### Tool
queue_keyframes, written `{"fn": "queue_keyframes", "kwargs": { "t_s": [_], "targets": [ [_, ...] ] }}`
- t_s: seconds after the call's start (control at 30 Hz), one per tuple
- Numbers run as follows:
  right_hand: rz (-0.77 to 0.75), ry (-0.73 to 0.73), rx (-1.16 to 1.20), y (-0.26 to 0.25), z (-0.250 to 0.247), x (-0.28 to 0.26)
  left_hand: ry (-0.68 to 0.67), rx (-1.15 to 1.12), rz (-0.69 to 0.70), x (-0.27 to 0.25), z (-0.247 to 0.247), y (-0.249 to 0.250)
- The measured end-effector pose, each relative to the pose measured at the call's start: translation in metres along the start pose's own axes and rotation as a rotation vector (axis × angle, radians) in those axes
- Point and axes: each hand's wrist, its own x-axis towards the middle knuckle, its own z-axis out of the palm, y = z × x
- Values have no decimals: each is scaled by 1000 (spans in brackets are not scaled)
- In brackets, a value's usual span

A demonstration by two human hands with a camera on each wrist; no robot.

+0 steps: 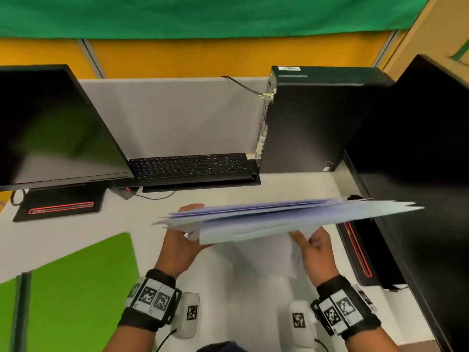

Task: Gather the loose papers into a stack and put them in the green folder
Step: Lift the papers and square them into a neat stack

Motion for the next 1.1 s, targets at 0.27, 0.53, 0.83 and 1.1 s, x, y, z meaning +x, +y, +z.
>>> {"fn": "queue_keyframes", "kwargs": {
  "t_s": [0.27,0.53,0.83,1.1],
  "targets": [
    [-48,-5,-14,-5,3,-6,173,-81,54,6,-3,-2],
    [-104,117,63,-14,4,-3,166,-32,164,4,-9,10],
    [-58,48,51,-3,9,-12,51,-93,94,0,-8,-7],
    [-23,6,136,8,11,-15,-33,-30,100,-8,0,-22]
  ]
}}
